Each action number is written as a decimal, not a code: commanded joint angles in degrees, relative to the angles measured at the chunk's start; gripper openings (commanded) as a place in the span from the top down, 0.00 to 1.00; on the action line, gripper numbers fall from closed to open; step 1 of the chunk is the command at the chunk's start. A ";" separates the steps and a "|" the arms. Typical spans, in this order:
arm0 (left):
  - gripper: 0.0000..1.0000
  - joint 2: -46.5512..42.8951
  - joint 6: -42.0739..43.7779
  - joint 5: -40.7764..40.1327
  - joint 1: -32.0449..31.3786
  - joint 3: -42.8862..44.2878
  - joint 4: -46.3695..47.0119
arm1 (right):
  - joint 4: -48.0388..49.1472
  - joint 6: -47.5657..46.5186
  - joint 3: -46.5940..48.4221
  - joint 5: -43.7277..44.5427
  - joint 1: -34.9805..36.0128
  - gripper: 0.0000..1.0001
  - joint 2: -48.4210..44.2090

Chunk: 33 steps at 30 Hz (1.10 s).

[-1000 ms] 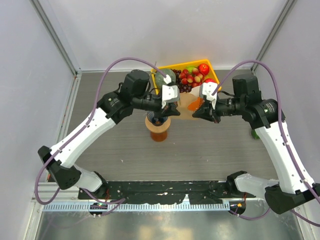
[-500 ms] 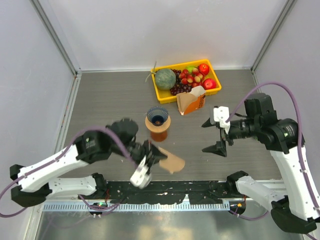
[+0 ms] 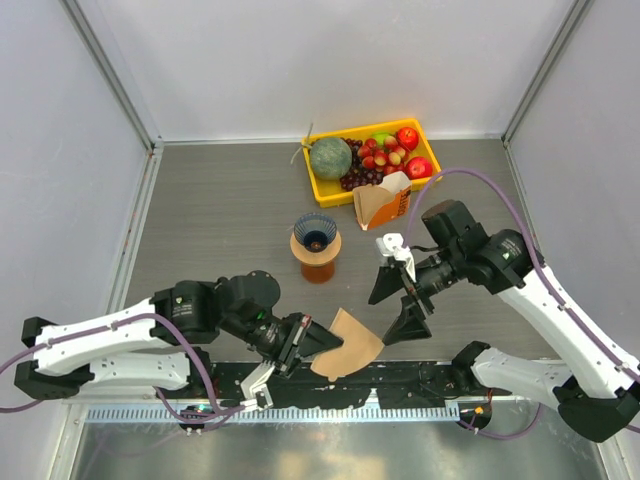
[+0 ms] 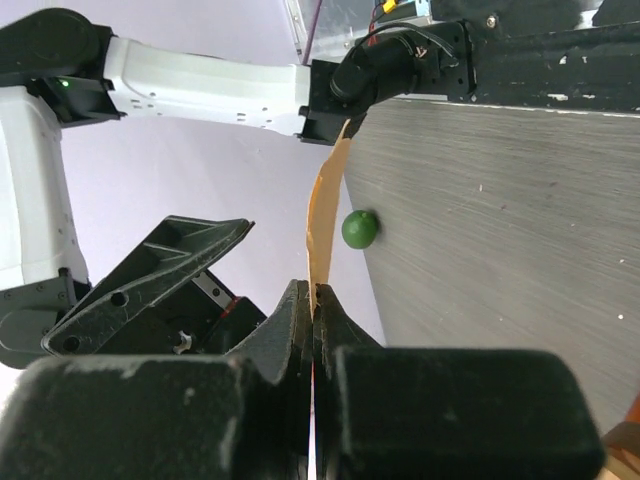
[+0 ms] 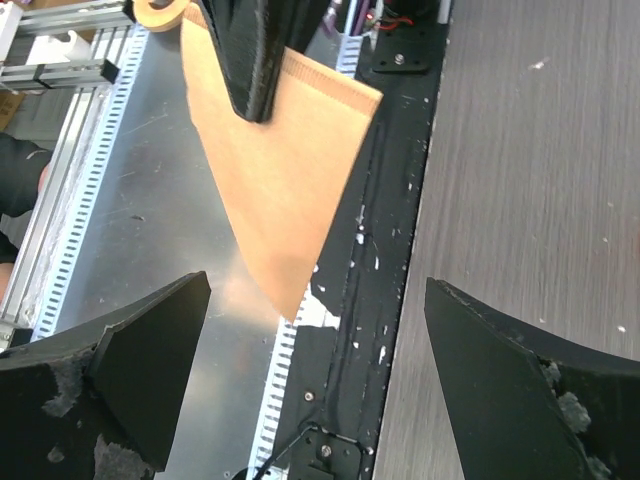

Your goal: Place the coffee filter in the dripper

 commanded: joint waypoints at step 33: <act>0.00 -8.72 -61.25 -15.77 28.46 5.65 15.25 | 2.62 1.84 14.34 -17.38 -18.88 0.95 4.31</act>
